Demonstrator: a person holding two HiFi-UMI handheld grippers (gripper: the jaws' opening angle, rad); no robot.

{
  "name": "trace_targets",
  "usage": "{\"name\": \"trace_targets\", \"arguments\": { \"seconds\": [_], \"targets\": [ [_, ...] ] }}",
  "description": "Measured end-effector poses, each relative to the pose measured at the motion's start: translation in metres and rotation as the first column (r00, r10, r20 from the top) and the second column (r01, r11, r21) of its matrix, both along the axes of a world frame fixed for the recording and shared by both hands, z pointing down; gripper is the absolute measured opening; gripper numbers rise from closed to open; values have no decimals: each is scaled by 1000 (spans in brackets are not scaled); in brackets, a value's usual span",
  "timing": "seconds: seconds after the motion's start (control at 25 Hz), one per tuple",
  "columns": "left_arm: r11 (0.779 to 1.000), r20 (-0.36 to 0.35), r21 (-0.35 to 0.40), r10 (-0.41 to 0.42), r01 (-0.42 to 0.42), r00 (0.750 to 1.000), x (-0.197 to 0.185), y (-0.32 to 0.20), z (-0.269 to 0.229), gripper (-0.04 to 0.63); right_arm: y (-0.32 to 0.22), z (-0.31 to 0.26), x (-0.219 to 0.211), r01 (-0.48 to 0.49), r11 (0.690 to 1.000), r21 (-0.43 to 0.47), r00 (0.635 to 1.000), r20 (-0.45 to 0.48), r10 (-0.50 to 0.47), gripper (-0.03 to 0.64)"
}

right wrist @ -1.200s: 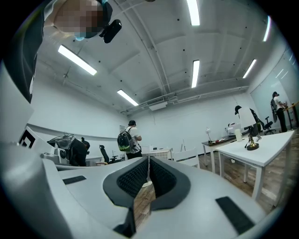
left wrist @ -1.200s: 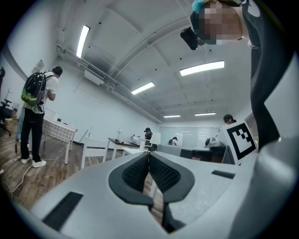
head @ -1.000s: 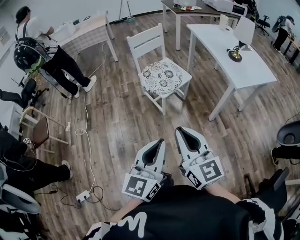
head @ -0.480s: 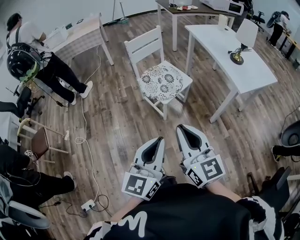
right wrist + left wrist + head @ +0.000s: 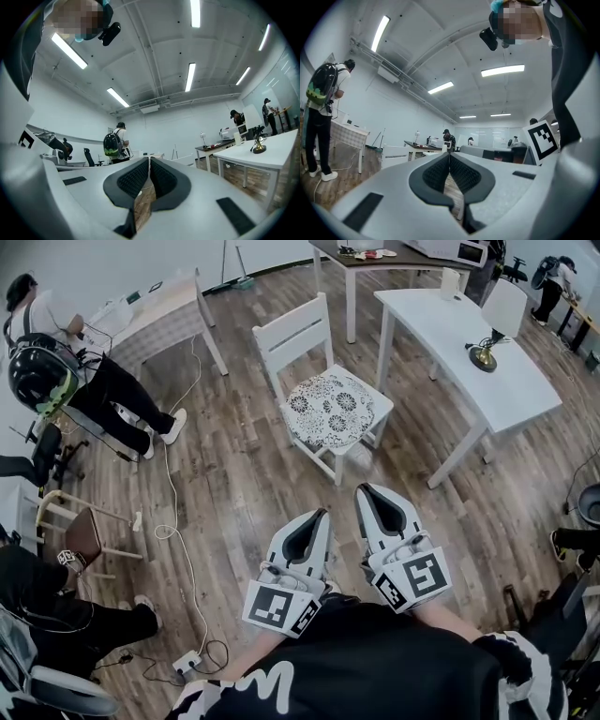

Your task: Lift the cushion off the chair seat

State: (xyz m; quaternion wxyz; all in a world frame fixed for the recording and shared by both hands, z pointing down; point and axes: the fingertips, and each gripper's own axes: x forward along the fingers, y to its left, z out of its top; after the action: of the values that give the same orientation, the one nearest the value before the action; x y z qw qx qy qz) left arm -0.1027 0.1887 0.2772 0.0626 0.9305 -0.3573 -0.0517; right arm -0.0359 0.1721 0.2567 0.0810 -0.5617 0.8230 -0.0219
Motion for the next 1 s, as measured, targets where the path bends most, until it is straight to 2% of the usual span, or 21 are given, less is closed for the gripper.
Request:
{"name": "trace_targets", "arguments": {
  "seconds": [0.72,1.0],
  "targets": [
    [998,-23,-47,44,-45,999,-17,-32,18,6,-27,17,-14,-58,997,-42,998,-6,58,26],
    [998,-22,-34,42,-43,999,-13,-51,14,6,-48,13,-10,-57,998,-34,998,-1,57,26]
  ]
}}
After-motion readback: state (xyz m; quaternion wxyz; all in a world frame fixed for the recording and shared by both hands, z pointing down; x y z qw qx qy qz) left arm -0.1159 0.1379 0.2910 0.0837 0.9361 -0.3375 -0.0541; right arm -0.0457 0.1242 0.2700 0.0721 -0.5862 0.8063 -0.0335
